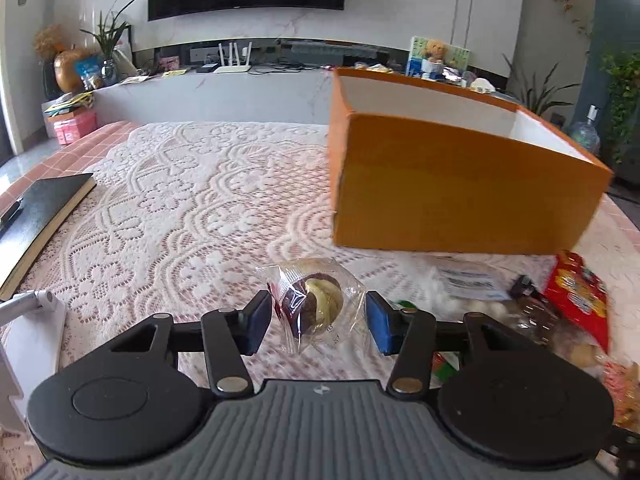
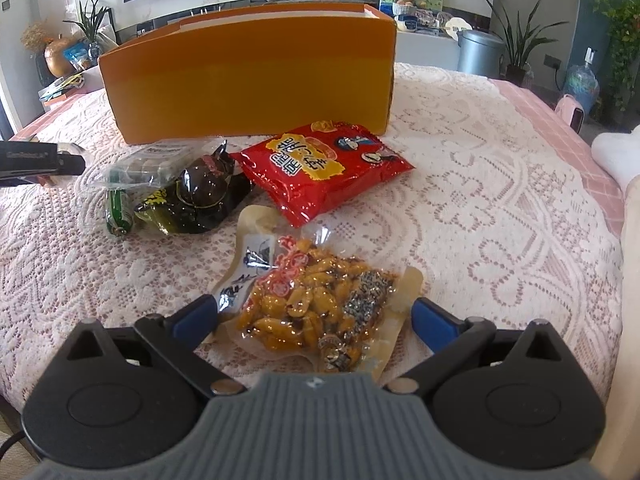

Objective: Organize snacks
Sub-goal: 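Grasp the clear peanut-snack bag with the right tool while the left tool grasps the wrapped round candy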

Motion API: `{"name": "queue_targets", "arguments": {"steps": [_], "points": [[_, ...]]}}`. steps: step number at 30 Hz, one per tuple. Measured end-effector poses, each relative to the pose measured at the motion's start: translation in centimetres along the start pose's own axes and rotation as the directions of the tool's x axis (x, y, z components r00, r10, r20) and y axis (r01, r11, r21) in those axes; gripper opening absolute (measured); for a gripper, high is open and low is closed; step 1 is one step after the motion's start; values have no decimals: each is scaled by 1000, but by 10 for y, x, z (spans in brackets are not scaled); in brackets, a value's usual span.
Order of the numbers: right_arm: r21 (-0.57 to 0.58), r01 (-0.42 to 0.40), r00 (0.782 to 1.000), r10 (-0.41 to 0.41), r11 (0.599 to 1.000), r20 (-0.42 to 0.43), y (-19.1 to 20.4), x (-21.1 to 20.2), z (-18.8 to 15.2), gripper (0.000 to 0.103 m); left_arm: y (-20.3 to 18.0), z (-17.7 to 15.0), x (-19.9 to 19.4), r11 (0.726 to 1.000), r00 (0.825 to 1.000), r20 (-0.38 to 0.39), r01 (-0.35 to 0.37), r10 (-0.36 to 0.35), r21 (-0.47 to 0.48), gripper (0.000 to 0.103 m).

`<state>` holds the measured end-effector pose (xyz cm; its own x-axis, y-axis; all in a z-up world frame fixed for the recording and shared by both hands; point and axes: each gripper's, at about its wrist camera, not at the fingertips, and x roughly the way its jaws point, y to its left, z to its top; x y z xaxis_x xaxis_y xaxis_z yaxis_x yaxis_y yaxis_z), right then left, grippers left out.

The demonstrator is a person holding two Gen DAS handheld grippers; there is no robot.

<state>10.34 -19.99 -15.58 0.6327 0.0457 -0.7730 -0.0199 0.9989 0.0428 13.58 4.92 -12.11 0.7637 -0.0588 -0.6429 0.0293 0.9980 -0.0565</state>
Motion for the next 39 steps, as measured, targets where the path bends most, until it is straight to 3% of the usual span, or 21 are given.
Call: {"name": "queue_targets", "arguments": {"steps": [5,10,12,14,18,22,28,30,39], "points": [[1,-7,1000,7,1000,-7,0,0,0,95,-19,-6,-13,998,999,-9,43,-43,47,58],[-24,-18,1000,19,1000,20,3,-6,-1,82,-37,-9,-24,994,996,-21,83,-81,77,58],[-49,-23,999,25,999,46,5,-11,-2,67,-42,-11,-29,991,995,-19,98,-96,87,58],[-100,-27,998,33,995,58,13,-16,-3,64,-47,-13,-35,990,994,-16,107,-106,96,58],[-110,-22,998,29,994,62,14,-18,-5,65,-55,-18,-47,986,992,-12,123,-123,111,58],[-127,22,997,-12,992,75,17,-22,-9,73,-62,-21,-56,983,991,-14,133,-132,125,58],[-144,4,993,13,990,115,19,-31,-11,78,-70,-26,-62,979,991,-12,134,-134,150,58],[-173,-13,992,34,985,122,23,-35,-14,86,-69,-27,-62,980,991,-10,132,-132,146,58],[-196,-48,998,53,980,21,29,-15,-14,96,-62,-29,-55,983,991,-24,132,-131,126,58]]}}
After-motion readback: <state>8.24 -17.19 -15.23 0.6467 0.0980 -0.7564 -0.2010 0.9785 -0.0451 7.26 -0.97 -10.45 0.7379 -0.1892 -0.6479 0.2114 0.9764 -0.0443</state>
